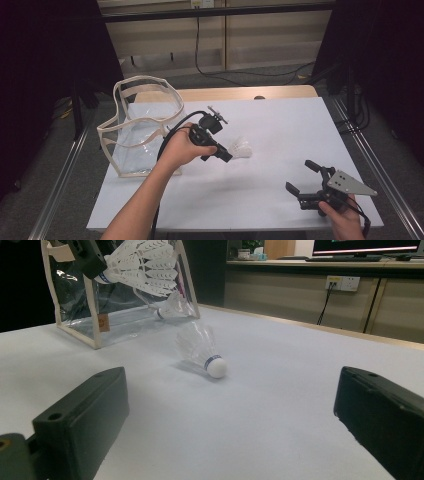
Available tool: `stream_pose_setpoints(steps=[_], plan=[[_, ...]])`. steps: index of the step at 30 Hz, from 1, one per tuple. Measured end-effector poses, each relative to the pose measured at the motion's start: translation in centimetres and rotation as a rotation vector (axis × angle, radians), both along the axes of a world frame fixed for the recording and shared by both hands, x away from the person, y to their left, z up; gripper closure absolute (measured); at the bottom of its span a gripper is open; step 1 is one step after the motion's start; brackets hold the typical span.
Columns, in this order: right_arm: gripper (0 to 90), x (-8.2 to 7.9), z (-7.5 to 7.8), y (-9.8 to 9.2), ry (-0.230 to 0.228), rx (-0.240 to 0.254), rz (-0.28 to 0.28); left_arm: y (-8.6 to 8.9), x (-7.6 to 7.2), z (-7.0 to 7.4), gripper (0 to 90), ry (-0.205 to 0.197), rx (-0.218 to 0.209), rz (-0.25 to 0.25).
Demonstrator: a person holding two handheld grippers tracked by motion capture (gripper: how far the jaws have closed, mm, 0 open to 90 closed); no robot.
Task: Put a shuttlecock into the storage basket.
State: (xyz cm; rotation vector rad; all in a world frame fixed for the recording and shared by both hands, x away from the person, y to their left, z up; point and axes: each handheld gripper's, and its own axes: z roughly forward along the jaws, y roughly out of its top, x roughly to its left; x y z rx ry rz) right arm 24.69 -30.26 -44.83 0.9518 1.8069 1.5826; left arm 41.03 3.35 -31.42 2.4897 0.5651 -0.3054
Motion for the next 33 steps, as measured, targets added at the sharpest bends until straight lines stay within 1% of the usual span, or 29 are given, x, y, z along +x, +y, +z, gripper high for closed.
stream_pose_setpoints(steps=[3, 4, 7, 10, 13, 14, 19, 25, 26, 27, 33], plan=[[0.7, 0.0, 0.0, 0.0, -0.001, 0.000, 0.000, 0.1, 0.1, 0.3, 65.5, -0.004, 0.004, 0.006], [0.7, 0.0, 0.0, 0.0, -0.001, -0.001, 0.000, 0.2, 0.1, 0.4, 65.4, 0.003, 0.001, 0.004], [0.7, 0.0, 0.0, 0.0, 0.000, -0.001, -0.001, 0.3, 0.2, 0.6, 65.4, -0.007, 0.008, 0.007], [0.7, 0.0, 0.0, 0.0, 0.000, -0.001, -0.001, 0.4, 0.3, 0.8, 65.5, -0.001, 0.001, 0.017], [0.7, 0.0, 0.0, 0.0, -0.001, -0.002, -0.001, 0.5, 0.4, 0.9, 65.5, 0.001, 0.008, 0.019], [0.7, 0.0, 0.0, 0.0, 0.000, -0.001, 0.000, 0.5, 0.5, 1.0, 65.5, 0.007, 0.008, 0.018], [0.7, 0.0, 0.0, 0.0, -0.002, -0.002, -0.001, 0.8, 0.7, 1.4, 65.5, 0.008, 0.010, 0.025], [0.7, 0.0, 0.0, 0.0, -0.002, 0.000, -0.001, 1.0, 0.8, 2.0, 65.5, -0.001, 0.012, 0.028], [0.7, 0.0, 0.0, 0.0, -0.006, -0.002, -0.001, 1.0, 0.8, 2.1, 65.5, 0.005, 0.010, 0.023], [0.7, 0.0, 0.0, 0.0, -0.006, -0.002, 0.000, 1.1, 0.8, 2.2, 65.5, 0.005, 0.010, 0.030], [0.7, 0.0, 0.0, 0.0, -0.003, 0.001, -0.001, 1.2, 1.0, 2.4, 65.5, 0.005, 0.013, 0.034]])
